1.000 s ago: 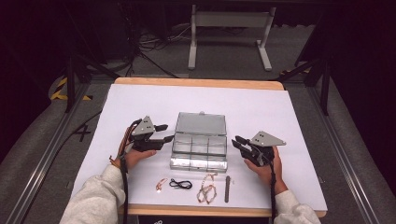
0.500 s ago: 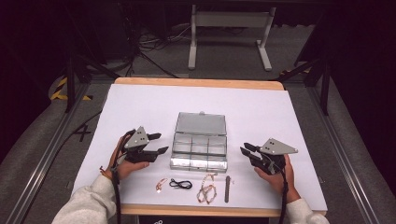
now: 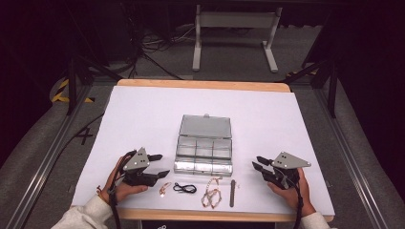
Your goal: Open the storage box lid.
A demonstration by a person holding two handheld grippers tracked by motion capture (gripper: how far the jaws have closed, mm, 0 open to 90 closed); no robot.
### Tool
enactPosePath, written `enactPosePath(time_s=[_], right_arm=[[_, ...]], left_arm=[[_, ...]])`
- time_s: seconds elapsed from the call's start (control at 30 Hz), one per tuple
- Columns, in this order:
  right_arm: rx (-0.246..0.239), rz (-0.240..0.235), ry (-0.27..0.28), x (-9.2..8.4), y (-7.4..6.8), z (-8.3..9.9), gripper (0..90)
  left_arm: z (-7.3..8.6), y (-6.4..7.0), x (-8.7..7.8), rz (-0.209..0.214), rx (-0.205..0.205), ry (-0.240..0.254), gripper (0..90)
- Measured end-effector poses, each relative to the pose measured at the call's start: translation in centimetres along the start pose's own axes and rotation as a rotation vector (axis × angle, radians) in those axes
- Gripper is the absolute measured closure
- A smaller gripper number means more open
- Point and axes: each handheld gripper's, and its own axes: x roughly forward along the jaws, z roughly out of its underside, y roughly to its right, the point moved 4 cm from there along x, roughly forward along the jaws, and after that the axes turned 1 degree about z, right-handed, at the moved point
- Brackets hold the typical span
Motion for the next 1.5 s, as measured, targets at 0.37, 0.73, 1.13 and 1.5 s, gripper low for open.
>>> enactPosePath(time_s=[0.37, 0.73, 1.13, 1.5], right_arm=[[0.007, 0.009, -0.026, -0.8, 0.0, 1.6, 62.8], [0.012, 0.020, -0.019, -1.1, 0.2, 1.7, 55.0], [0.047, 0.031, -0.011, -1.7, 0.8, 2.1, 53.1], [0.046, 0.035, -0.006, -1.6, 0.8, 2.1, 51.7]], left_arm=[[1.3, 2.8, -0.4, 0.075, -0.033, -0.024, 42.9], [1.9, 3.8, 0.3, 0.061, 0.002, -0.124, 58.3], [2.0, 3.5, -0.1, 0.049, -0.030, -0.140, 86.5], [1.9, 3.3, -0.4, 0.039, -0.010, -0.127, 89.6]])
